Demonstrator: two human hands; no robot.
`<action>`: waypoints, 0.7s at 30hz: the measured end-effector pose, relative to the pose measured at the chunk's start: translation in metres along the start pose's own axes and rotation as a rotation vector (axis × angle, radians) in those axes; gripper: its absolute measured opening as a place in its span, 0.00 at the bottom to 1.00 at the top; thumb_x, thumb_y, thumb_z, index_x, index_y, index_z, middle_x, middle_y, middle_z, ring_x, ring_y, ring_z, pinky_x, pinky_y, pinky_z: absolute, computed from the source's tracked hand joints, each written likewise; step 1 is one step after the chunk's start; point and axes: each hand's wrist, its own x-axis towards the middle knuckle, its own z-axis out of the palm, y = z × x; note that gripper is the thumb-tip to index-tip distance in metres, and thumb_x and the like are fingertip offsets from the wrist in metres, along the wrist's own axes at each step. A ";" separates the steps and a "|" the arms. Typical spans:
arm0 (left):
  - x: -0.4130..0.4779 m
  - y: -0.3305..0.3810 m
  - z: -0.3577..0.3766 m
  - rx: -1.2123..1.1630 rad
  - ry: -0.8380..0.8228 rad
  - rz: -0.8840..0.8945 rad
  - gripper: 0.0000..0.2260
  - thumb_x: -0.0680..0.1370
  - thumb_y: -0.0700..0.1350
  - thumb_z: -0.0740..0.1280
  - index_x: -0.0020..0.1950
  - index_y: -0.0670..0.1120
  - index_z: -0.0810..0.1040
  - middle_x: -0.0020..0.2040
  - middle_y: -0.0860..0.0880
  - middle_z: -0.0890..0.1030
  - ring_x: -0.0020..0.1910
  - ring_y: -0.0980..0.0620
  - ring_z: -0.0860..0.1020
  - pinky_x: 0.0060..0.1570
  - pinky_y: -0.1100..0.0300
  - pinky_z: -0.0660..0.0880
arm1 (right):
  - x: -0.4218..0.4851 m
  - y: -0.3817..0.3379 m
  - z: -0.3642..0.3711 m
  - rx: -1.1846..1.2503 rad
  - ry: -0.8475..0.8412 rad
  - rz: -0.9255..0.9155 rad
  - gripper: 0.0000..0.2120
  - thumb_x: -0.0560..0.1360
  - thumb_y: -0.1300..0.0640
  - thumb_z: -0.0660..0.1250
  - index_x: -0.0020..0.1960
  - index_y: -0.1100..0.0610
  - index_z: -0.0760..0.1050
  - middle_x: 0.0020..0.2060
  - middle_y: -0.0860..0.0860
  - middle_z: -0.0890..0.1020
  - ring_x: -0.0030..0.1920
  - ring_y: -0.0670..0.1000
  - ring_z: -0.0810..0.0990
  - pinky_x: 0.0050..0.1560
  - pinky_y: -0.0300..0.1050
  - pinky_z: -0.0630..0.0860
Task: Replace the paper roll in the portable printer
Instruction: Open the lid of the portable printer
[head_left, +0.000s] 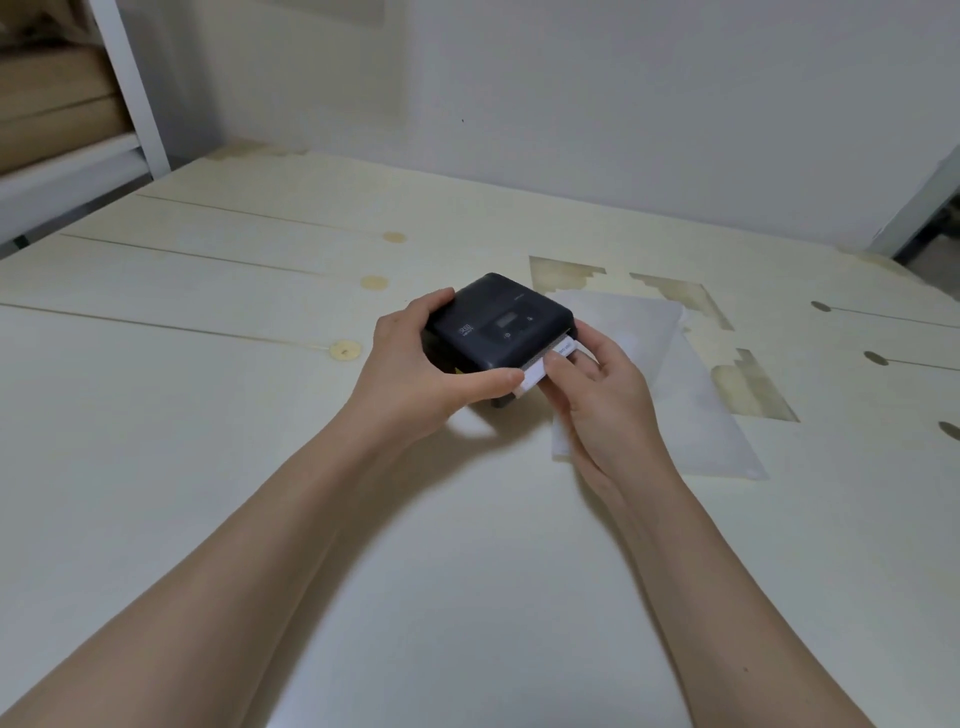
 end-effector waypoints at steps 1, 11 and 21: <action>0.001 0.000 0.000 -0.017 0.010 -0.019 0.41 0.64 0.57 0.79 0.74 0.60 0.65 0.67 0.59 0.66 0.61 0.58 0.75 0.56 0.66 0.71 | 0.001 0.001 0.000 -0.012 0.010 0.012 0.21 0.79 0.65 0.63 0.70 0.54 0.70 0.55 0.49 0.86 0.56 0.47 0.84 0.65 0.49 0.76; 0.016 0.012 -0.007 -0.049 0.101 -0.221 0.29 0.70 0.70 0.64 0.62 0.52 0.76 0.55 0.54 0.76 0.53 0.53 0.75 0.50 0.58 0.66 | 0.003 0.003 0.000 -0.095 0.044 0.085 0.19 0.77 0.64 0.64 0.66 0.52 0.70 0.53 0.46 0.86 0.53 0.47 0.84 0.56 0.45 0.78; 0.051 0.018 -0.007 -0.199 0.281 -0.368 0.30 0.76 0.72 0.48 0.53 0.49 0.75 0.51 0.48 0.84 0.46 0.46 0.79 0.57 0.49 0.76 | -0.004 -0.002 -0.005 -0.338 0.034 -0.009 0.20 0.76 0.60 0.66 0.67 0.51 0.70 0.57 0.45 0.79 0.58 0.43 0.79 0.48 0.33 0.73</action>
